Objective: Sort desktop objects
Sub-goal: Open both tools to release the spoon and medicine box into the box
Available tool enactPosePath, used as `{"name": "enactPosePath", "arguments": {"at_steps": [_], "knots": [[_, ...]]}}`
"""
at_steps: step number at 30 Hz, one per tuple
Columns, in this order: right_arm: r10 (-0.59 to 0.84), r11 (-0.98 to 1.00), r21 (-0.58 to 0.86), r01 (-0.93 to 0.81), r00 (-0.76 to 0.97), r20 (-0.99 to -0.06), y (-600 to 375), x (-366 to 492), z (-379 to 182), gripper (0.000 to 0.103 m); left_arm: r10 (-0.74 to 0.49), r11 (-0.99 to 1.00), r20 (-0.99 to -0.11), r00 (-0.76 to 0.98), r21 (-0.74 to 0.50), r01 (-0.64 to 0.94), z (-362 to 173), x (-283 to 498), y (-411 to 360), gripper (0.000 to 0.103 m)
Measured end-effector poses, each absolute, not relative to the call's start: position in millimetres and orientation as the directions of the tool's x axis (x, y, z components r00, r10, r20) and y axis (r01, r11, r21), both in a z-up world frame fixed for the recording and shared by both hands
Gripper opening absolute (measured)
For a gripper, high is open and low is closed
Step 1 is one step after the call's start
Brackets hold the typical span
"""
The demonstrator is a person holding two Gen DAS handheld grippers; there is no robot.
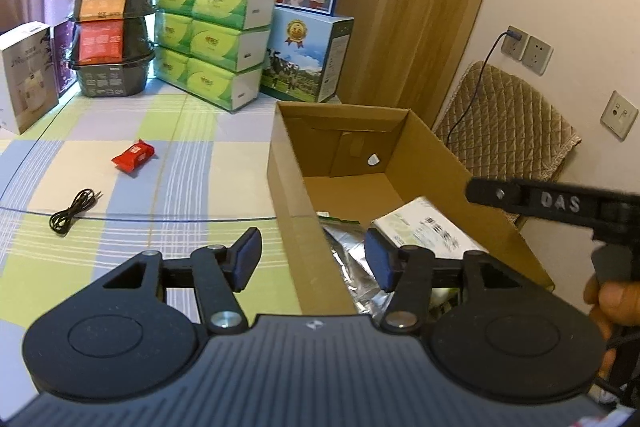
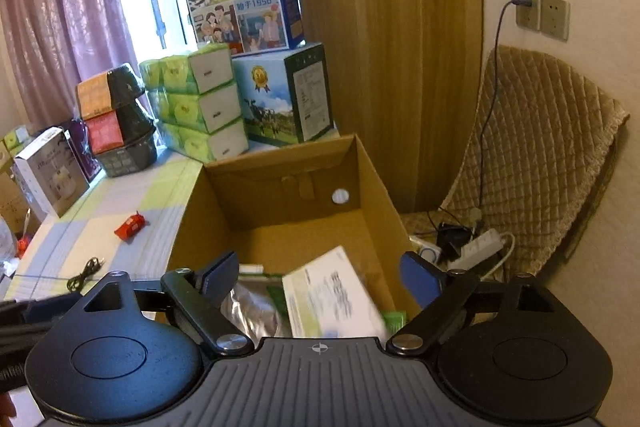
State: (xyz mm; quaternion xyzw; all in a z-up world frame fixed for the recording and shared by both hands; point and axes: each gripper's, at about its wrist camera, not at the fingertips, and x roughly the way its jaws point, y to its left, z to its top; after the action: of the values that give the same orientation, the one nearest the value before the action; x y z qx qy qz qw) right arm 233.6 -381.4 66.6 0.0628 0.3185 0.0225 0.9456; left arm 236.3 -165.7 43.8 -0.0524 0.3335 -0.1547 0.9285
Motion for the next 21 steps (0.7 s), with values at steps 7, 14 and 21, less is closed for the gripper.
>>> {"name": "enactPosePath", "arguments": {"at_steps": [7,14,21], "knots": [[0.084,0.984,0.173,0.034,0.771,-0.631,-384,199,57,0.092,-0.310,0.951,-0.603,0.735,-0.191,0.243,46,224,-160,0.073],[0.091,0.982,0.186,0.036,0.773,-0.628,-377,165,61,0.101,-0.273,0.961,-0.614,0.741,-0.135,0.242,52,203,-156,0.092],[0.091,0.985,0.170,0.020,0.779,-0.620,-362,140,71,0.101,-0.238,0.969,-0.602,0.762,-0.094,0.228,62,183,-143,0.101]]}}
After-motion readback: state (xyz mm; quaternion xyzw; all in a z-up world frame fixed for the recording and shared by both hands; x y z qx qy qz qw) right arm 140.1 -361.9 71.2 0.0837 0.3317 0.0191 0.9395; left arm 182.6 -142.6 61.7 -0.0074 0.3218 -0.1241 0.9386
